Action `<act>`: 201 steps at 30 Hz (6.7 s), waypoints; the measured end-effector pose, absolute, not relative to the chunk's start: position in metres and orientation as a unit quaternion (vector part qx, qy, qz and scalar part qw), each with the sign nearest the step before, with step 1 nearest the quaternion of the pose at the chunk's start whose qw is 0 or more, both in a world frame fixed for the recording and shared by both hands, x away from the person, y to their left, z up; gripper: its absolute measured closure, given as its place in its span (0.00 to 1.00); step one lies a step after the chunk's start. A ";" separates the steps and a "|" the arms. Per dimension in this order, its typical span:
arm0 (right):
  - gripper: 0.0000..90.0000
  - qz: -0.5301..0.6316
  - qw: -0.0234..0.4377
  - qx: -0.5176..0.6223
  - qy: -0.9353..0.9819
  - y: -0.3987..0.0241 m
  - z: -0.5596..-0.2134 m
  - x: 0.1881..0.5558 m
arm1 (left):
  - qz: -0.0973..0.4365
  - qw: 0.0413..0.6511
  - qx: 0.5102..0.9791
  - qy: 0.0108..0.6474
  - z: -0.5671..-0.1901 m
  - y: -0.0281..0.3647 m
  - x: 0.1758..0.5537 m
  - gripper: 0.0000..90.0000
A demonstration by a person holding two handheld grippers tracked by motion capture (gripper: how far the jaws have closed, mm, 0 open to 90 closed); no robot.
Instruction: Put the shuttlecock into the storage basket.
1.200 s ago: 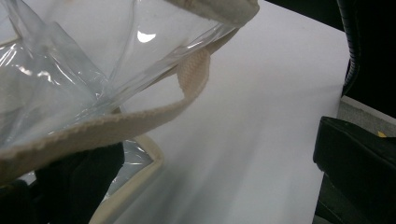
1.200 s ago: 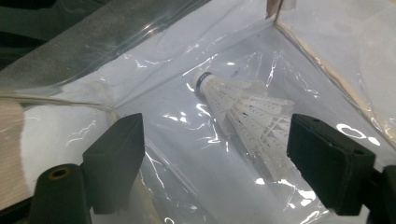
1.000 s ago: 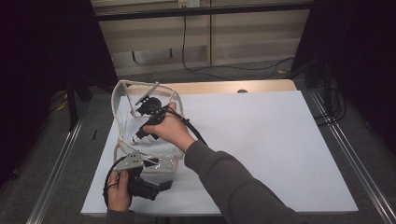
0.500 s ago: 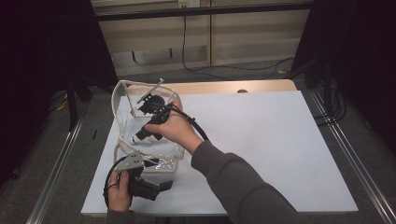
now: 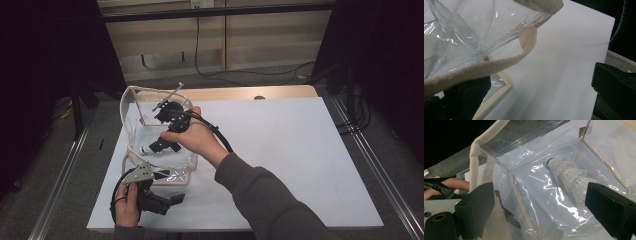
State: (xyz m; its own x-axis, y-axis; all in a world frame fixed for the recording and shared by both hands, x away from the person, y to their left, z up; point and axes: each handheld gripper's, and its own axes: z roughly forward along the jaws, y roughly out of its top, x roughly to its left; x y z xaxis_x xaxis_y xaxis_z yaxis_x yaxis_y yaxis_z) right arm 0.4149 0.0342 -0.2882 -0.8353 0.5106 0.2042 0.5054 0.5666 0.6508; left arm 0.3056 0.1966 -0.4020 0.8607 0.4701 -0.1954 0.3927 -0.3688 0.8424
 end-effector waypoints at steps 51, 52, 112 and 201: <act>0.06 0.418 -0.011 0.240 0.876 -0.084 -0.293 0.375 | 0.043 0.490 0.830 0.264 -0.404 0.196 0.304 0.03; 0.06 0.418 -0.012 0.240 0.876 -0.086 -0.294 0.375 | 0.043 0.490 0.829 0.264 -0.404 0.196 0.304 0.03; 0.06 0.446 0.016 0.273 0.852 -0.200 -0.376 0.345 | 0.044 0.489 0.830 0.264 -0.403 0.195 0.303 0.03; 0.05 0.454 0.031 0.337 0.824 -0.283 -0.440 0.316 | 0.045 0.483 0.833 0.266 -0.404 0.194 0.302 0.03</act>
State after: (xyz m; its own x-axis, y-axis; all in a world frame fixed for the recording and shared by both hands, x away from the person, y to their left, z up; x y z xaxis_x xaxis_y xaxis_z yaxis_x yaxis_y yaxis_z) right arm 0.3158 -0.2829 -0.4395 -0.7709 0.5840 0.2543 0.5274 0.3613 0.7690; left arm 0.3016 0.1942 -0.4043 0.8548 0.4859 -0.1823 0.3993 -0.3915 0.8290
